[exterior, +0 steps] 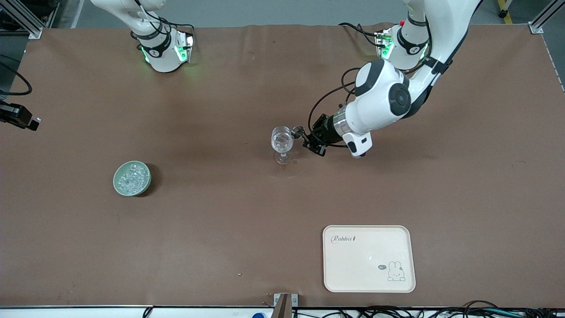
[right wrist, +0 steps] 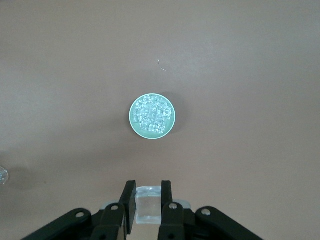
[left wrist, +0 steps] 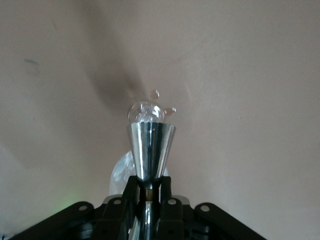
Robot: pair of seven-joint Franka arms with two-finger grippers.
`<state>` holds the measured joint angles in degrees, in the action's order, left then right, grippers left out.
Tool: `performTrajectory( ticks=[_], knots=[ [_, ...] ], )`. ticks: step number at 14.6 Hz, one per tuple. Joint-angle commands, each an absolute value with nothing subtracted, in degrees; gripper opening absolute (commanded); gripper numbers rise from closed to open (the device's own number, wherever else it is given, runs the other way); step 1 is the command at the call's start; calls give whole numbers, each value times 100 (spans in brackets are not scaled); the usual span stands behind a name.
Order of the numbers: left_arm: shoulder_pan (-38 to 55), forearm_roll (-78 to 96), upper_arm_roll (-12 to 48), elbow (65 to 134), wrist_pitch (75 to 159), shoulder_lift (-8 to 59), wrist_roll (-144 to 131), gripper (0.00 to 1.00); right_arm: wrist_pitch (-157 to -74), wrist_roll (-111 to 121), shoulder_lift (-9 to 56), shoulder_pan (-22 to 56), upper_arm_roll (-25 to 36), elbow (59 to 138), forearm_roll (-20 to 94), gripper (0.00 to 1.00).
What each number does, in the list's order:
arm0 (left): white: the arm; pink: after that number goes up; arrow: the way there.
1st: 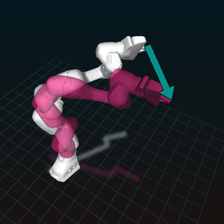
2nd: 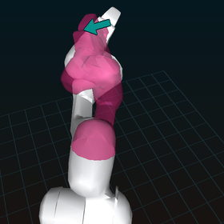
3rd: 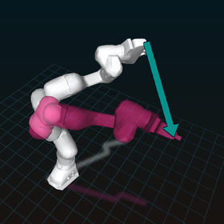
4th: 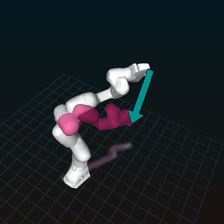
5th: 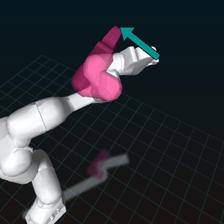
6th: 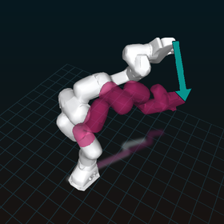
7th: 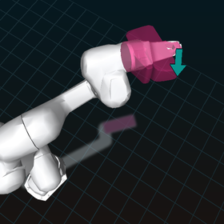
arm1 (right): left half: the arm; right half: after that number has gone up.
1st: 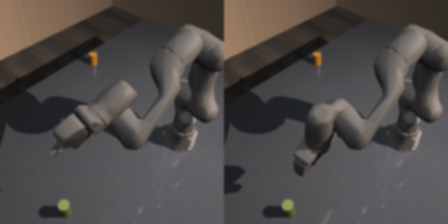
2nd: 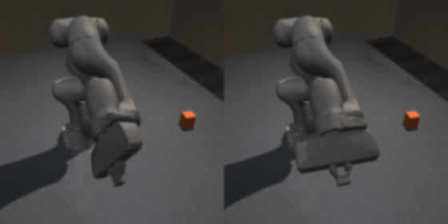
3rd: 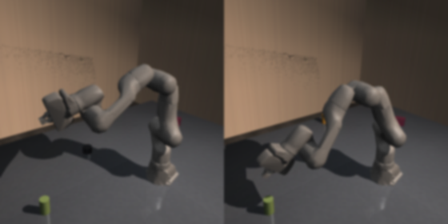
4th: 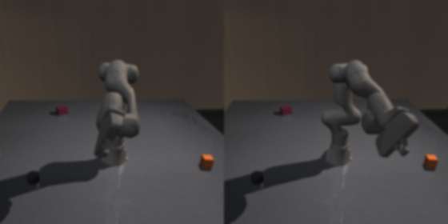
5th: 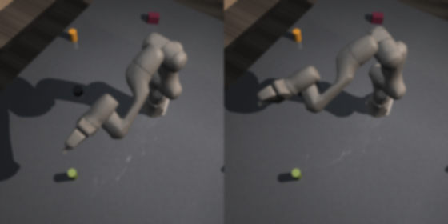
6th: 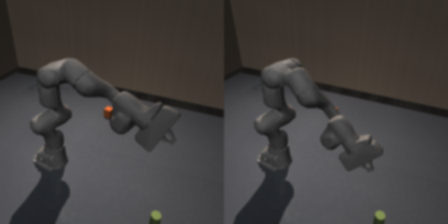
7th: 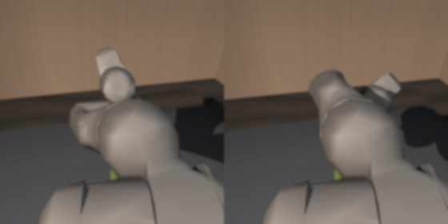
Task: Pour wine and add ice with both arms
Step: 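Move the jigger over the wine glass and tip it with the left gripper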
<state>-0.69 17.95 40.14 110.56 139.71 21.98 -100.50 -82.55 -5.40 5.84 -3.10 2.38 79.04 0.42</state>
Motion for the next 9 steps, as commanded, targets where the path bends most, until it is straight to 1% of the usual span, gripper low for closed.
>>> performTrajectory(
  ticks=[1,5,9],
  knots=[
    [-26,769,4279,10732,13975,2513,-10817,1,-8218,-563,554,-387,167,7884,105,1],
    [-18,-130,4473,10670,13861,2558,-11311,1,-8227,-571,554,-378,167,7893,105,1],
    [61,-614,4483,10407,13326,2558,-11443,0,-8235,-571,554,-369,167,7893,114,2]
  ],
)
